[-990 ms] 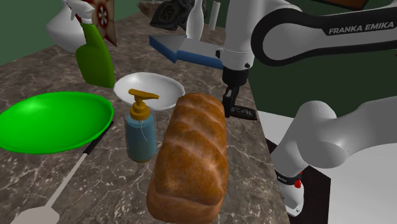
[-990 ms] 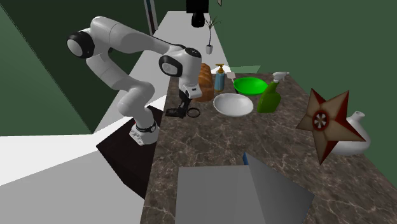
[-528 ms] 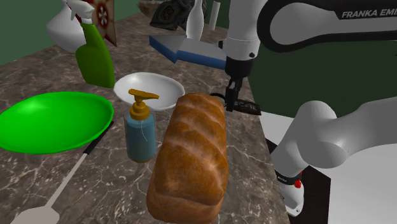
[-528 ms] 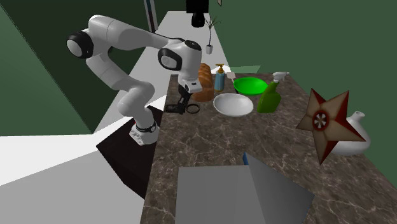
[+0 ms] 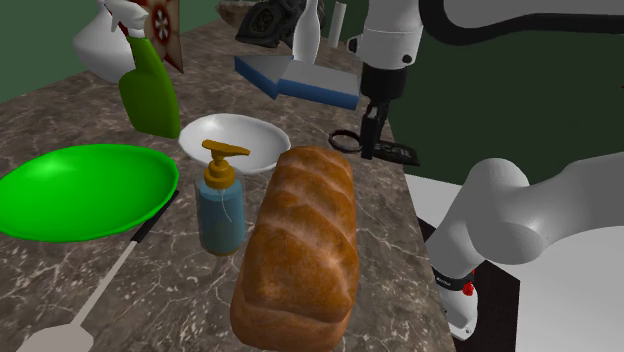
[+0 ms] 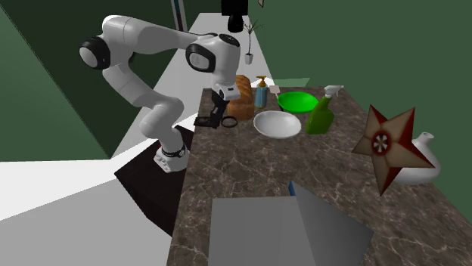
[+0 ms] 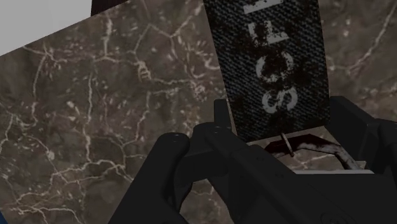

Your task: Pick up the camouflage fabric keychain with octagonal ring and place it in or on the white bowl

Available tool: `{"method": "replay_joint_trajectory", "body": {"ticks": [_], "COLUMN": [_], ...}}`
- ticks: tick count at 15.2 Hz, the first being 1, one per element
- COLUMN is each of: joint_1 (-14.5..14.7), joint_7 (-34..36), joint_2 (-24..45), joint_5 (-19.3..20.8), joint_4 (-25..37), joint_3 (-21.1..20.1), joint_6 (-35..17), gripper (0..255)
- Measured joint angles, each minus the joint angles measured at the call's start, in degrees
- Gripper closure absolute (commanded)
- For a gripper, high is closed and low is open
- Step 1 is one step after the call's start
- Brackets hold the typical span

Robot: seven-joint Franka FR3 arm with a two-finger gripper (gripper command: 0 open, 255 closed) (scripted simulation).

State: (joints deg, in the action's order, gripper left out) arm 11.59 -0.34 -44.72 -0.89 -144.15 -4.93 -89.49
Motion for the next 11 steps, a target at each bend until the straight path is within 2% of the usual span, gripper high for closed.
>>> {"method": "replay_joint_trajectory", "body": {"ticks": [8,11], "joint_1": [-0.17,-0.02], "joint_7": [-0.25,0.67], "joint_2": [0.49,3.25], "joint_5": [0.29,-0.25], "joint_4": [6.23,8.84], "joint_3": [0.30,-0.56], "joint_6": [5.73,5.58], "gripper": [255,255]}}
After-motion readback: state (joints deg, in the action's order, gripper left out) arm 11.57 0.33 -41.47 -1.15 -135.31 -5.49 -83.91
